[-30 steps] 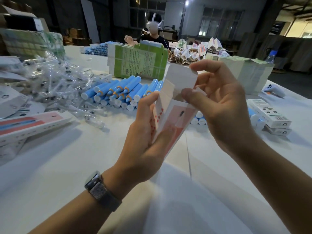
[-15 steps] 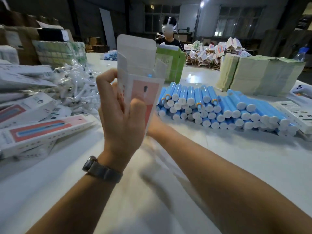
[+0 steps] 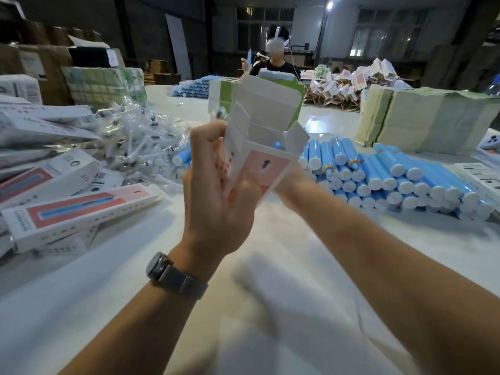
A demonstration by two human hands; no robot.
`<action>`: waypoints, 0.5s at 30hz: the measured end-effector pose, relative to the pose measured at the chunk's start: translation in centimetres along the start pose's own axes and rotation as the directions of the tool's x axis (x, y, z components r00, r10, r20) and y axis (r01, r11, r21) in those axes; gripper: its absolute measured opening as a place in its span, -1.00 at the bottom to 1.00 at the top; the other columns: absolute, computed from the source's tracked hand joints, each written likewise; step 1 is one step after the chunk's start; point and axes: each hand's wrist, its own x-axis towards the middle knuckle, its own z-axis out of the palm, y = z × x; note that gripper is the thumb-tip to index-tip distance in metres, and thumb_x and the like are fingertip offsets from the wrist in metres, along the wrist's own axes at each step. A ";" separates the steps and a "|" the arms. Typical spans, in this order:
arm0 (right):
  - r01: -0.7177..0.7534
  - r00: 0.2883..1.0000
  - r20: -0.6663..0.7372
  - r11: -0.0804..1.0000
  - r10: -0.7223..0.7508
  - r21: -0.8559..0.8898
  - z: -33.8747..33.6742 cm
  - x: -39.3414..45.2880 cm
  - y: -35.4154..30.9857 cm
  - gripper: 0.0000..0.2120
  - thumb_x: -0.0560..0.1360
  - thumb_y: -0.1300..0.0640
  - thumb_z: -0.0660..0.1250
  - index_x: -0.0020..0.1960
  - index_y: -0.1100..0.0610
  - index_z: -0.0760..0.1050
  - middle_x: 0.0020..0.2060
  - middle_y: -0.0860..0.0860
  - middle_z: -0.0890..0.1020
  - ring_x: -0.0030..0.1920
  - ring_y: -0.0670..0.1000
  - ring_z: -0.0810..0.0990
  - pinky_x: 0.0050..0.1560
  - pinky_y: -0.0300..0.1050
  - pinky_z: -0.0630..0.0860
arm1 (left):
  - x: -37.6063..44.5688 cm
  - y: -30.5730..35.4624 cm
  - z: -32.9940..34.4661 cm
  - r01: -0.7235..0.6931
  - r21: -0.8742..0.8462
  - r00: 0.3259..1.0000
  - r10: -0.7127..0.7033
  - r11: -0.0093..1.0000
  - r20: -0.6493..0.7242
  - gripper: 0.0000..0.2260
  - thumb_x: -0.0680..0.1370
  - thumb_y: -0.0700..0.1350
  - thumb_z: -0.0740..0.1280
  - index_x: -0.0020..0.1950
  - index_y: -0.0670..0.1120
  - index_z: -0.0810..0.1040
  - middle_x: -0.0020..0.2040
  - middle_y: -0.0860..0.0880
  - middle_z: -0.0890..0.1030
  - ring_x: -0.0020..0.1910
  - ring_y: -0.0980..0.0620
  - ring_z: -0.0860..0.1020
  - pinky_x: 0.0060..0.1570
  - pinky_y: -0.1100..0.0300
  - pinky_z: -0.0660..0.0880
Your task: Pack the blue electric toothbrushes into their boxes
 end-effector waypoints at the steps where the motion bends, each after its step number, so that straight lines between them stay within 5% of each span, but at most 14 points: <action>1: 0.085 0.995 -0.047 0.995 -0.083 0.044 -1.2 -0.5 -1.5 -0.82 0.51 0.32 0.28 -0.15 0.06 0.44 -0.33 -0.02 0.56 -0.22 -0.04 0.52 -0.18 -0.11 0.49 | -0.1 0.1 0.1 0.001 -0.020 1.000 -0.001 1.000 0.027 -0.74 0.57 -0.07 0.24 0.20 -0.11 0.28 -0.06 -0.13 0.54 -0.18 -0.16 0.55 -0.29 0.06 0.50; 8: 0.539 0.836 -0.173 0.838 -0.520 0.087 -10.4 -6.8 -9.8 -0.87 0.50 0.30 0.30 -0.14 0.10 0.52 -0.46 -0.12 0.48 -0.48 -0.07 0.32 -0.49 -0.22 0.21 | -1.4 0.0 1.5 -0.009 -0.024 0.989 0.012 1.000 0.147 -0.67 0.63 -0.13 0.18 0.36 -0.11 0.20 0.19 -0.15 0.49 0.06 -0.13 0.57 -0.06 -0.19 0.55; 12: 0.597 0.795 0.029 0.773 -0.606 -0.213 -12.8 -9.3 -12.2 -0.94 0.51 0.18 0.32 -0.11 0.06 0.54 -0.49 -0.13 0.48 -0.53 -0.06 0.34 -0.50 -0.22 0.24 | -2.1 -0.2 2.3 -0.003 0.032 0.986 -0.002 0.999 0.164 -0.65 0.65 -0.10 0.16 0.39 -0.12 0.17 0.20 -0.16 0.46 0.07 -0.17 0.53 0.00 -0.19 0.53; 15: 0.565 0.817 0.235 0.648 -0.527 -0.511 -12.9 -10.3 -12.6 -0.97 0.52 0.10 0.40 -0.08 0.03 0.62 -0.43 0.00 0.56 -0.50 0.04 0.44 -0.53 -0.11 0.34 | -2.6 0.1 2.6 0.016 0.045 0.982 -0.024 0.999 0.189 -0.64 0.65 -0.09 0.16 0.42 -0.10 0.20 0.25 -0.08 0.47 0.13 -0.07 0.55 0.09 -0.03 0.54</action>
